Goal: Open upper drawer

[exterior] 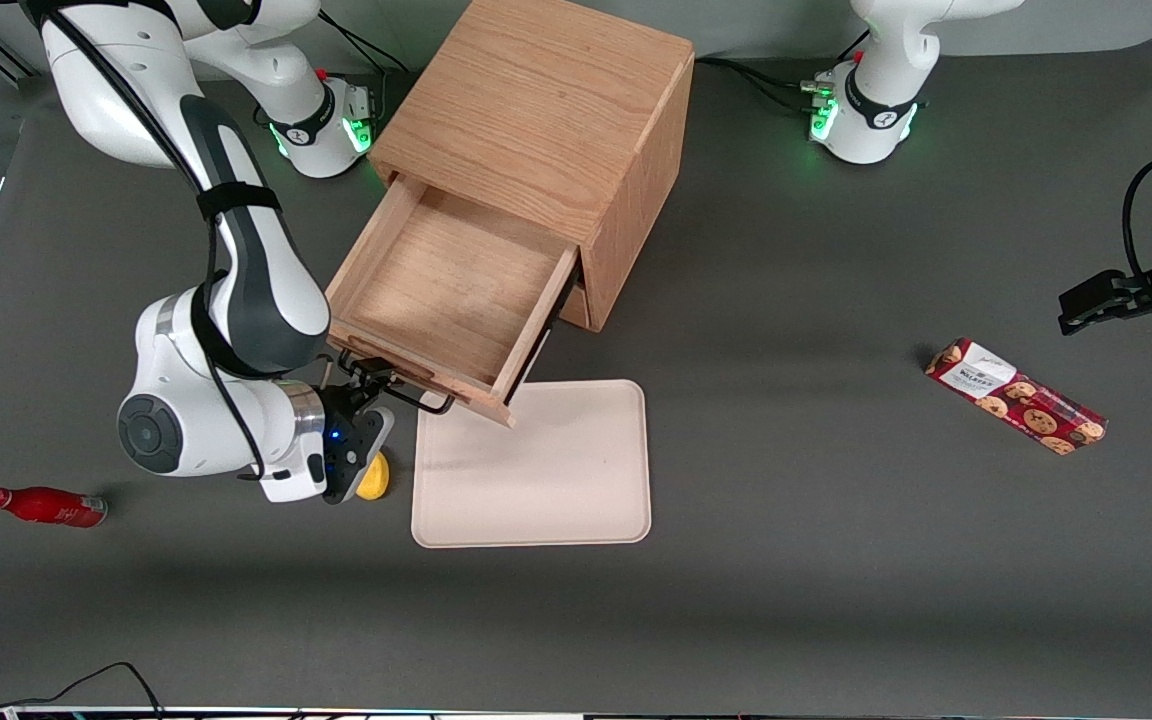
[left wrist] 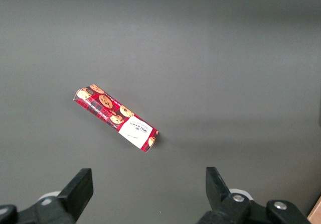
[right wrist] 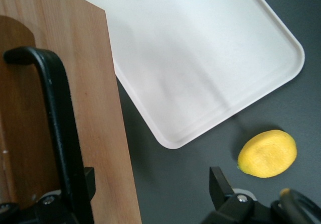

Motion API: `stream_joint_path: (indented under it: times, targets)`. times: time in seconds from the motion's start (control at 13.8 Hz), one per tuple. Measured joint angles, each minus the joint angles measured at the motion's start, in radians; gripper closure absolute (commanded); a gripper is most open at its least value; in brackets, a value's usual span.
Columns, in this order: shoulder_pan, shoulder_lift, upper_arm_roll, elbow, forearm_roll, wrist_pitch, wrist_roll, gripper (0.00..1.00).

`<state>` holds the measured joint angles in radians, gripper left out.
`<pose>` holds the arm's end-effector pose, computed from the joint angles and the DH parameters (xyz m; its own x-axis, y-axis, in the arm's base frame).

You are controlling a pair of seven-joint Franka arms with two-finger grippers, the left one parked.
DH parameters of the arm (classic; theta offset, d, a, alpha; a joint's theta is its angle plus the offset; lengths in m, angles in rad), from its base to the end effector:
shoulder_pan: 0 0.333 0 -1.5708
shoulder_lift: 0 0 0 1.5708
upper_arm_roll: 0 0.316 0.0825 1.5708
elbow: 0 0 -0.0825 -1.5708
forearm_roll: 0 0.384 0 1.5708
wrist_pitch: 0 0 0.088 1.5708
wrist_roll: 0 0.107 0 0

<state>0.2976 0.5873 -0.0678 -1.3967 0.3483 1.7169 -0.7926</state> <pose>0.6598 0.1956 0.3499 0.5982 0.8013 0.0087 0.7412 -0.5491 -0.3861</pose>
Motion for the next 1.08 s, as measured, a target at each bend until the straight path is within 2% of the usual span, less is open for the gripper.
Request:
stream_joint_path:
  times: [1.08]
  targets:
    - [-0.018, 0.016, 0.001, 0.083, -0.001, -0.001, -0.026, 0.0]
